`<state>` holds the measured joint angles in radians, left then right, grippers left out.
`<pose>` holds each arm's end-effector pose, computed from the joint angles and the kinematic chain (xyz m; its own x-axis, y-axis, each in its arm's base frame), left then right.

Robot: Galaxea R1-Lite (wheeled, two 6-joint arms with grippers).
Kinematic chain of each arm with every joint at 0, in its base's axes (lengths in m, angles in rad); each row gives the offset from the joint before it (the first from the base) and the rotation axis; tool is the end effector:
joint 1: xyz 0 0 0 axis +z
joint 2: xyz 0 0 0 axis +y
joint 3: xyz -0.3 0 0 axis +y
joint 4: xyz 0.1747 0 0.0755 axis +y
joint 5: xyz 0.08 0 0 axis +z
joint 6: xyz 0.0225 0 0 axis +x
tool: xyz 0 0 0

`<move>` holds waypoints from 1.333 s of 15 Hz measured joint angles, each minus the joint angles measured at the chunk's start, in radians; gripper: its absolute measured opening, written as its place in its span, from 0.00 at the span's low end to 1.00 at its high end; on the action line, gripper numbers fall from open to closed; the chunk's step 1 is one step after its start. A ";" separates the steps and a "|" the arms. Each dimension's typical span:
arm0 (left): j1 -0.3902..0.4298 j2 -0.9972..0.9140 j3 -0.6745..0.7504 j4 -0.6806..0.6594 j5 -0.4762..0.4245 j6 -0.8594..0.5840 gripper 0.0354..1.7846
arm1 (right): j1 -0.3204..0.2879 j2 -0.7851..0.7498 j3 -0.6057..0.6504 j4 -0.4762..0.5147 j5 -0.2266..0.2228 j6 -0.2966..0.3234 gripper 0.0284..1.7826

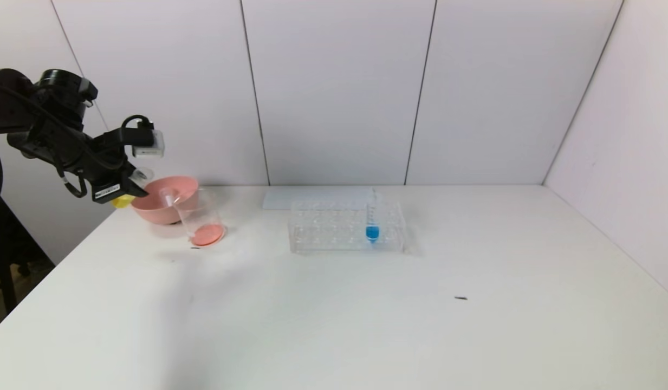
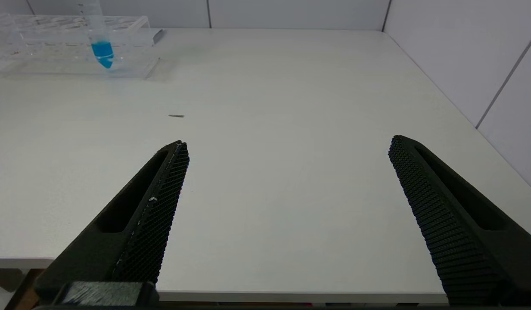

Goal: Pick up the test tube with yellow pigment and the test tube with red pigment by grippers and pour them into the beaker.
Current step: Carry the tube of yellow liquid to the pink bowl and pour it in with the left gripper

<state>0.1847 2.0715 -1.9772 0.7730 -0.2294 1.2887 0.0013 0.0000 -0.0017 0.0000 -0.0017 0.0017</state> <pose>0.3853 0.0668 0.2442 0.6610 -0.1078 -0.7426 0.7105 0.4085 0.5730 -0.0229 -0.0001 0.0760 1.0000 -0.0004 0.0017 0.0004 1.0000 0.0017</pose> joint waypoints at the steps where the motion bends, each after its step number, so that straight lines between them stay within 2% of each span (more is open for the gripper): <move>1: -0.003 0.000 0.000 0.000 0.000 0.011 0.25 | 0.000 0.000 0.000 0.000 0.000 0.000 0.95; 5: -0.016 0.001 0.000 -0.002 0.014 0.035 0.25 | 0.000 0.000 0.000 0.000 0.000 0.000 0.95; 20: -0.079 0.004 0.000 -0.032 0.157 0.101 0.25 | 0.000 0.000 0.000 0.000 0.000 0.000 0.95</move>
<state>0.1053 2.0753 -1.9772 0.7409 -0.0721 1.3894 0.0013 0.0000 -0.0017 0.0000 -0.0017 0.0017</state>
